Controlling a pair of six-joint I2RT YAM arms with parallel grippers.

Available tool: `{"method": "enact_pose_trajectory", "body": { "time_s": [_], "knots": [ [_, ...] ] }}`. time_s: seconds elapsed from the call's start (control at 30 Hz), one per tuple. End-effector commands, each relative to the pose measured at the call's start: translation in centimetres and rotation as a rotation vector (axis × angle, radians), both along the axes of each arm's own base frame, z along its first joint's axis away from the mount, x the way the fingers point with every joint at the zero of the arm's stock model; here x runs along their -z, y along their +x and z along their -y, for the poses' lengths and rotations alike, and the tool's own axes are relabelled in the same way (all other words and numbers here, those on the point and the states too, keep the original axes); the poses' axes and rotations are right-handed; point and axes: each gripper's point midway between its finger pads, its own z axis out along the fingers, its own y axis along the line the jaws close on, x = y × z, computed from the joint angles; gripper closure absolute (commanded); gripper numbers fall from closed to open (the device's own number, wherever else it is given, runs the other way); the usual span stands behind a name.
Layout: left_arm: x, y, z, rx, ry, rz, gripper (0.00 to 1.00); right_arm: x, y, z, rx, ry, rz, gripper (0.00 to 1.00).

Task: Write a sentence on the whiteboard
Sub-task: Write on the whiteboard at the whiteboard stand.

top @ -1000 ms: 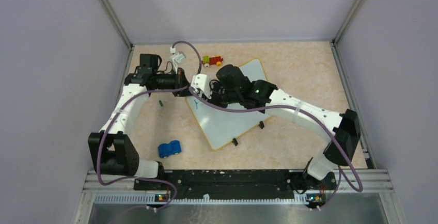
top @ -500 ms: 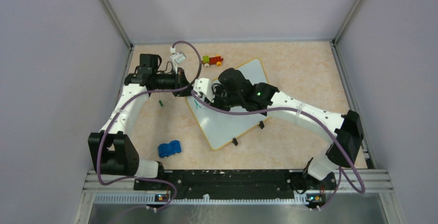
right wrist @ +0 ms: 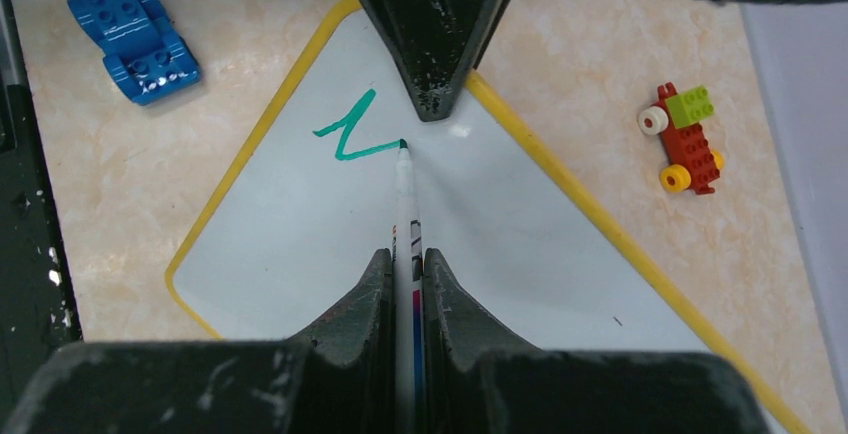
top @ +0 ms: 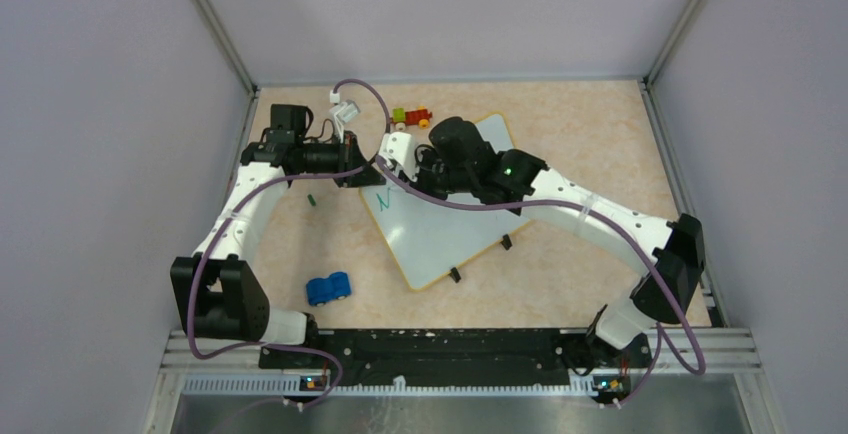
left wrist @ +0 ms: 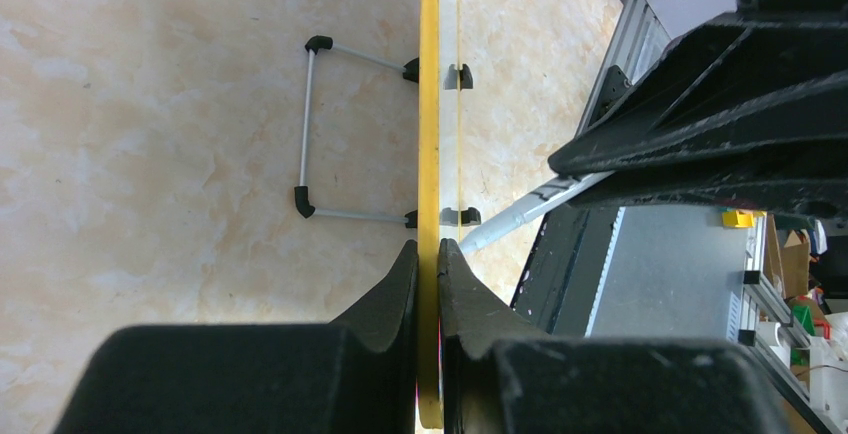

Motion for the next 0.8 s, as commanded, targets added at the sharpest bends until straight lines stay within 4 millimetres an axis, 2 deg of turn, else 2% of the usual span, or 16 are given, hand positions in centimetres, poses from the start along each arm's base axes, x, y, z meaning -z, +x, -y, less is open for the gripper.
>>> {"method": "enact_pose_trajectory", "body": {
  "time_s": [0.0, 0.17, 0.33, 0.43, 0.6, 0.77],
  "knots": [
    [-1.3, -0.2, 0.2, 0.024, -0.033, 0.048, 1.0, -2.2, 1.6, -0.3, 0.046, 0.05, 0.041, 1.0],
    [-1.3, -0.2, 0.2, 0.024, -0.034, 0.047, 1.0, -2.5, 0.9, -0.2, 0.02, 0.053, 0.026, 1.0],
    [-1.3, -0.2, 0.2, 0.024, -0.035, 0.046, 1.0, -3.0, -1.4, 0.7, -0.059, 0.064, 0.002, 1.0],
    [-1.4, -0.3, 0.2, 0.025, -0.036, 0.049, 1.0, -2.0, -2.2, 1.4, -0.078, 0.04, -0.016, 1.0],
    [-1.3, -0.3, 0.2, 0.025, -0.035, 0.048, 1.0, -0.9, -2.0, 1.4, -0.061, 0.027, -0.022, 1.0],
    [-1.4, -0.3, 0.3, 0.027, -0.037, 0.05, 1.0, -0.8, -1.4, 0.5, -0.052, 0.034, -0.027, 1.0]
  ]
}}
